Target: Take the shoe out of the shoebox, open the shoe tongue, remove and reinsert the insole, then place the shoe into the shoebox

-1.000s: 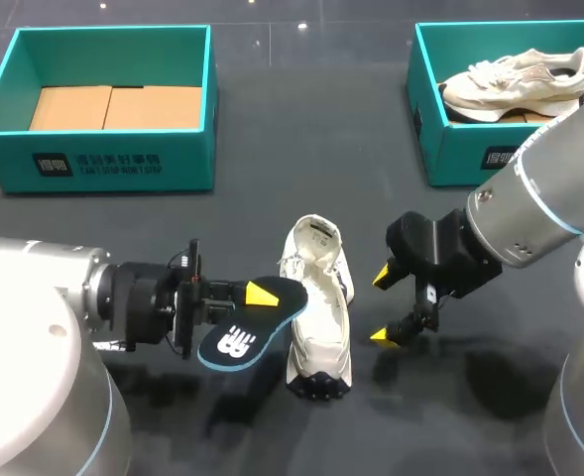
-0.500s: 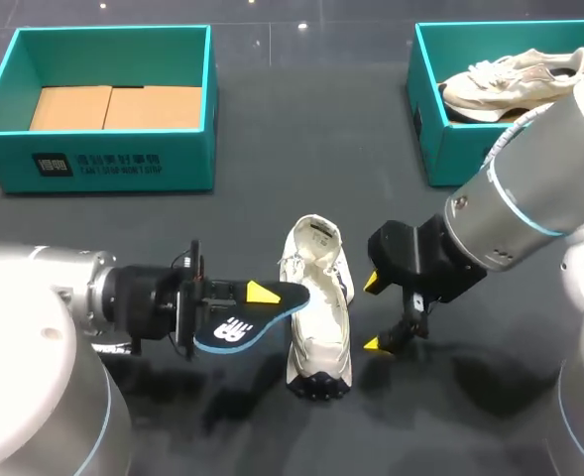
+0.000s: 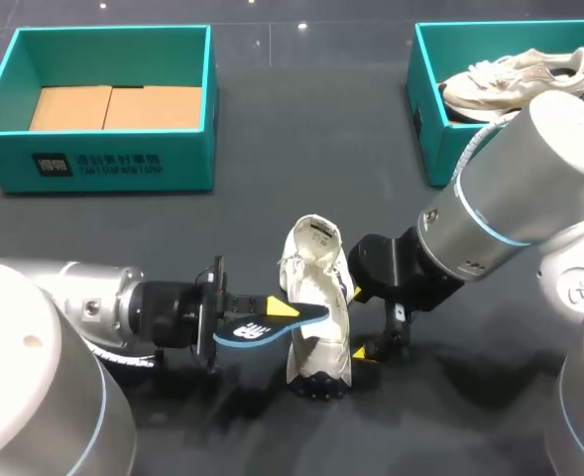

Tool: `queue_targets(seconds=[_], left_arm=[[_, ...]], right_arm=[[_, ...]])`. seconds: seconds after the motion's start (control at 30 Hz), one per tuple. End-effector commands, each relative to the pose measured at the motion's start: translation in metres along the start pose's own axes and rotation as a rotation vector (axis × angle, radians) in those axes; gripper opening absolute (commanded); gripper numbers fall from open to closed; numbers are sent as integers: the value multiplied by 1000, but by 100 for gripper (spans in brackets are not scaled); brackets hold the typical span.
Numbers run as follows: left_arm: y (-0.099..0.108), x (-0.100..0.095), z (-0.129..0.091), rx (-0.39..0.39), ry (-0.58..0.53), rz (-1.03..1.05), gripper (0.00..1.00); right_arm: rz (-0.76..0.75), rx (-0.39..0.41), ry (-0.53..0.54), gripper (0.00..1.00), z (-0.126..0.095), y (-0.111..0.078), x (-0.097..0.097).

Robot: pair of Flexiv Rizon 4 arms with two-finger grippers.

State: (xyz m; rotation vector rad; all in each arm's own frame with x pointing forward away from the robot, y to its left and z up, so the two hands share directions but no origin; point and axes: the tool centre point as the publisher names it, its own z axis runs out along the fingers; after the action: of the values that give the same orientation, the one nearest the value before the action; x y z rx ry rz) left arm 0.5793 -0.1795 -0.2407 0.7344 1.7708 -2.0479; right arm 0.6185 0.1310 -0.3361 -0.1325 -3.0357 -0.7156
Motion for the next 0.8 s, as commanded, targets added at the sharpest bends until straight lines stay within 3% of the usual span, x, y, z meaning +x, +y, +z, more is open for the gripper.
queue_targets(seconds=[0.03,0.4,0.8], left_arm=[[1,5,1,-8,-10,-4,0],[7,11,2,-18,-10,-8,0],[11,10,7,-11,-15,-17,0]], right_arm=[[-5,0,-4,100,10,-2,0],[57,-10,-20,100,7,-16,-5],[26,2,-10,100,5,-18,-7]])
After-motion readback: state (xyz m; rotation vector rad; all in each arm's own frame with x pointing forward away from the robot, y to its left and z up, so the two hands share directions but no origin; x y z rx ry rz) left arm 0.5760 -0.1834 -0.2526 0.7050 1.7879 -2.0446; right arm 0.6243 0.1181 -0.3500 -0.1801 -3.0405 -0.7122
